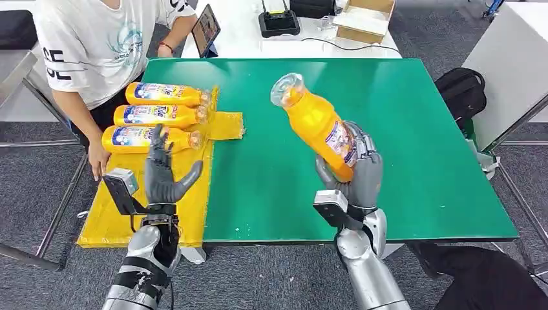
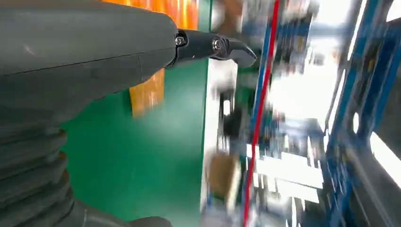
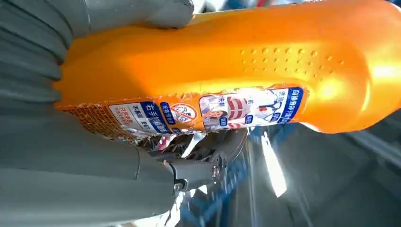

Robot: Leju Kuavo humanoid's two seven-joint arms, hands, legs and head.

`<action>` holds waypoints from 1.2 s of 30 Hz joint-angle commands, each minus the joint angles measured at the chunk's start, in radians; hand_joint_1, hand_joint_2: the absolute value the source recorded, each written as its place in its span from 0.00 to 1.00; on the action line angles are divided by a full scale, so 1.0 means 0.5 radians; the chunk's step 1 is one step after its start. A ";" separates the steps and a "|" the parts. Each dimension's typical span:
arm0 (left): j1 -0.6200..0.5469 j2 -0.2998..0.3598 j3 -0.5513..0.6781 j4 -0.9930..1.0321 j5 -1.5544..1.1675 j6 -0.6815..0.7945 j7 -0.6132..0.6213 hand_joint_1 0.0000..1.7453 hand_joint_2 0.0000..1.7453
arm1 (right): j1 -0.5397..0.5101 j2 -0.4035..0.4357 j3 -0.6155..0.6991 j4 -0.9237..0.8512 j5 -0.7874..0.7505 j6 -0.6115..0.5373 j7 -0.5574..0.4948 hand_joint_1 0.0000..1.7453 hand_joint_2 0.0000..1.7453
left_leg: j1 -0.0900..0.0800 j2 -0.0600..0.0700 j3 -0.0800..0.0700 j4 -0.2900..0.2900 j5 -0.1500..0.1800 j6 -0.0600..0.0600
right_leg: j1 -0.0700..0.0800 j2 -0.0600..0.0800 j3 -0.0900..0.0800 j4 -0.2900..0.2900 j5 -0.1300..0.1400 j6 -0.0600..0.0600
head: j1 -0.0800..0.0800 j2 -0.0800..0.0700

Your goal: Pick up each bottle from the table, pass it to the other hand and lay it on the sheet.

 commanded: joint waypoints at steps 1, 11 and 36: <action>-0.031 0.038 -0.188 -0.017 0.068 -0.139 0.060 0.00 1.00 | -0.107 -0.012 0.011 0.334 -0.061 0.096 -0.045 1.00 1.00 | -0.001 0.001 0.003 -0.001 -0.001 0.002 | 0.000 0.000 0.003 -0.001 -0.001 -0.003 | 0.000 0.000; -0.124 0.023 -0.327 0.107 0.140 -0.358 0.096 0.00 1.00 | -0.290 0.140 0.220 0.692 -0.076 0.164 -0.166 1.00 1.00 | 0.000 0.005 0.002 0.000 -0.002 0.001 | 0.001 0.004 0.001 0.000 0.000 -0.004 | -0.001 0.000; -0.250 -0.012 -0.315 0.247 0.240 -0.482 0.091 0.00 1.00 | -0.433 0.193 0.711 1.106 0.111 0.404 -0.137 1.00 1.00 | 0.001 0.001 0.005 -0.001 -0.001 0.002 | 0.002 -0.002 0.005 -0.002 -0.001 -0.005 | 0.000 0.000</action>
